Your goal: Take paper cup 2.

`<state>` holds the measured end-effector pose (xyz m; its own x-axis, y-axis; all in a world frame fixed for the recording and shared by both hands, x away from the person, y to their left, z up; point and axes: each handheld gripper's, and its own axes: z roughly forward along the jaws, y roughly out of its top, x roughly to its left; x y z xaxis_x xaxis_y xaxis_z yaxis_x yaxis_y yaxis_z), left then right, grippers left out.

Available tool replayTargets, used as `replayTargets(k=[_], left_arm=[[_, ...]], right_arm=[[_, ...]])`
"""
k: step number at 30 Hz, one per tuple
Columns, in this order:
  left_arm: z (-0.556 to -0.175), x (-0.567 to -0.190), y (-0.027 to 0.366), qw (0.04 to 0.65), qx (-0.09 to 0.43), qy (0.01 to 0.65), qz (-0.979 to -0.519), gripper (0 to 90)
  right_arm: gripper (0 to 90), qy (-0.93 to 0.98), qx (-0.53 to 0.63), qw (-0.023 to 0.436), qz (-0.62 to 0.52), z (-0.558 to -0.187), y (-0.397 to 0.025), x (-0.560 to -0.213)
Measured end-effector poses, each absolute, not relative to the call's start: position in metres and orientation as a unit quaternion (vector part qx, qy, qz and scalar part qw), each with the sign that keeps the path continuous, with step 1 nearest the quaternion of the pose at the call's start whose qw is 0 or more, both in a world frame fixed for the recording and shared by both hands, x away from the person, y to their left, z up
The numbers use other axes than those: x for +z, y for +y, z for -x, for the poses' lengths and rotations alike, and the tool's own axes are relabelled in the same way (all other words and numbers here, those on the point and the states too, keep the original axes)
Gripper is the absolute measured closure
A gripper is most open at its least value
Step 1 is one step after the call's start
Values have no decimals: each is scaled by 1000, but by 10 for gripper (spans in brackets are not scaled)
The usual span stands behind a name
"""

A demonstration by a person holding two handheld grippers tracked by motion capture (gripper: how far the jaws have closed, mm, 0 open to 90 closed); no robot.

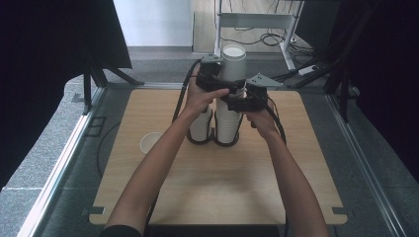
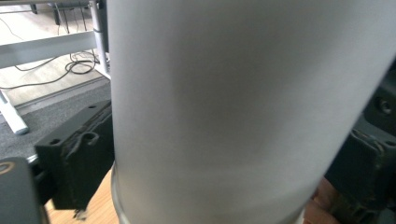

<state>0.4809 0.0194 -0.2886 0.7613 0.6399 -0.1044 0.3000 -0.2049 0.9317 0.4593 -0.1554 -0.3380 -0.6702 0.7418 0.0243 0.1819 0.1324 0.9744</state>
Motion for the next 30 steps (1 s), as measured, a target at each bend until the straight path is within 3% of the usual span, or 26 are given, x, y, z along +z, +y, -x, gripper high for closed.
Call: replayTargets(k=[10, 30], left_arm=[[-479, -287, 21, 559, 166, 303, -753, 116], [-478, -273, 24, 591, 162, 305, -729, 130]], right_arm=[[35, 712, 573, 244, -324, -459, -155, -338], [36, 712, 572, 246, -323, -459, -155, -338]])
